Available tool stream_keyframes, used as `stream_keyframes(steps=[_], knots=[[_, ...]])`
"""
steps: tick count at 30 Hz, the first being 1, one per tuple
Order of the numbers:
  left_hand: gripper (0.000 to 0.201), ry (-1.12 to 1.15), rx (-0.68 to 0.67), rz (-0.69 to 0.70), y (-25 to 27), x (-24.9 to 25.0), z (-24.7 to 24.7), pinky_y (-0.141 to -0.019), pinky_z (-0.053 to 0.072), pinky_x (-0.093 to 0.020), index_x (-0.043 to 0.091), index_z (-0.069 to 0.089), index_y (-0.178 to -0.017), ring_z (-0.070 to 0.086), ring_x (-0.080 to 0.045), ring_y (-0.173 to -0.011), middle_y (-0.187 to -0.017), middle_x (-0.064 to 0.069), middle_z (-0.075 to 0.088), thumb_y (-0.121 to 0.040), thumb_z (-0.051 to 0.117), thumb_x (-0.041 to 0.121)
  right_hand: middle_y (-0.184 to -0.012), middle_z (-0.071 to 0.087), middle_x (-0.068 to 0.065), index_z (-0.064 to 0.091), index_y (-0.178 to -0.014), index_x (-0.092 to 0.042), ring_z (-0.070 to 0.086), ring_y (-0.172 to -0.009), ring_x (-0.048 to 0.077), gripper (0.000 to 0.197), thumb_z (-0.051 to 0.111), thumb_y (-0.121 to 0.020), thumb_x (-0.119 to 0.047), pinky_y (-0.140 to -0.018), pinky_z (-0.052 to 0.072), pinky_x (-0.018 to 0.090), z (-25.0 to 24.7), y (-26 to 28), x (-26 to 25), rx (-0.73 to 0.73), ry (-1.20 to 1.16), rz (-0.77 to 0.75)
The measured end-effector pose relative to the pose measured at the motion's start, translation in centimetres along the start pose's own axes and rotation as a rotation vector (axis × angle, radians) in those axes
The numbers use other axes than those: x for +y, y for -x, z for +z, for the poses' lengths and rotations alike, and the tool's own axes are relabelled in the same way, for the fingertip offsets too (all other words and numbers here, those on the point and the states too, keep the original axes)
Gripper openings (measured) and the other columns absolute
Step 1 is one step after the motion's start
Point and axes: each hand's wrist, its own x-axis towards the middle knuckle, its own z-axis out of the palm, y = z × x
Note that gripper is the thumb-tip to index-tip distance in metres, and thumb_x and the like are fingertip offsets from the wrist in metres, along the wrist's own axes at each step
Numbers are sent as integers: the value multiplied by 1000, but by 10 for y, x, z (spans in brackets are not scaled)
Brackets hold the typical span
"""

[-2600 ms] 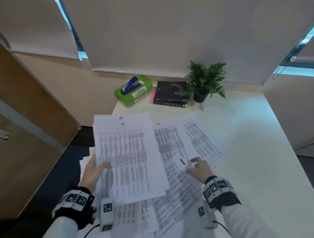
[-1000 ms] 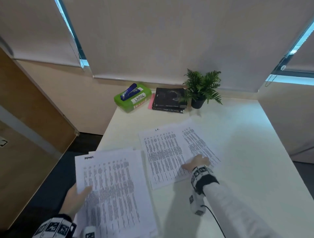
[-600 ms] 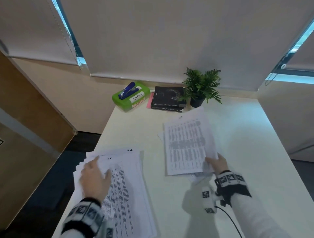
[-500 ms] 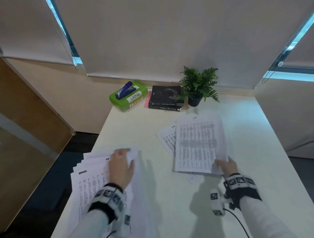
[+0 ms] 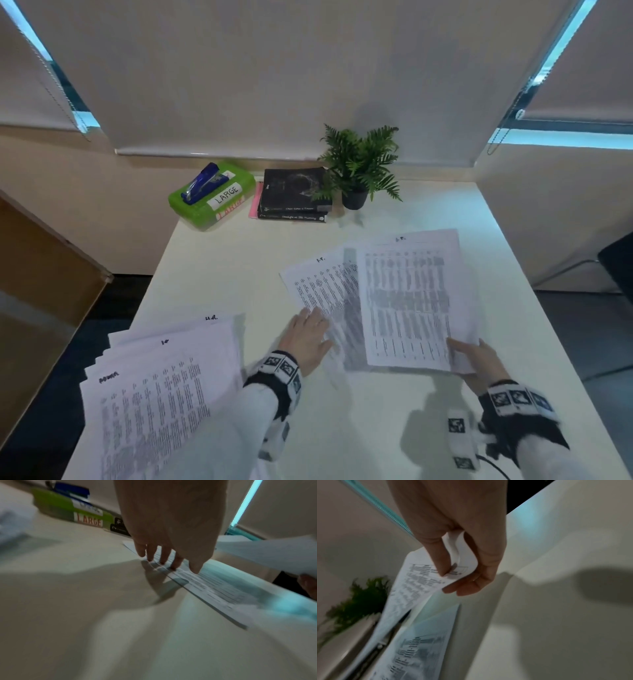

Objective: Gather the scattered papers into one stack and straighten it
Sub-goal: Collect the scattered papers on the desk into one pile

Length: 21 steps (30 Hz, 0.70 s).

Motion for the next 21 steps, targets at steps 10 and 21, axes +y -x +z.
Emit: stream_keyframes(steps=[10,21], knots=[[57,801,309,-532,35,-3,-3,-110,27,-39,11,33,-140,29,-28,-134,-143,-12,31,-94,44,42,-115,62,16,54,-120,-1,59,-103,31,44,66,-79,-11,-92,48,41,58,9,32,-140,737,-114],[56,1235,241,-708,26,29,-22,-99,41,-30,8,35,-139,47,-26,-127,-140,-7,46,-88,58,8,-107,53,14,32,-131,-7,54,-94,31,63,67,-80,-19,-86,47,38,84,35,48,-80,891,-138]])
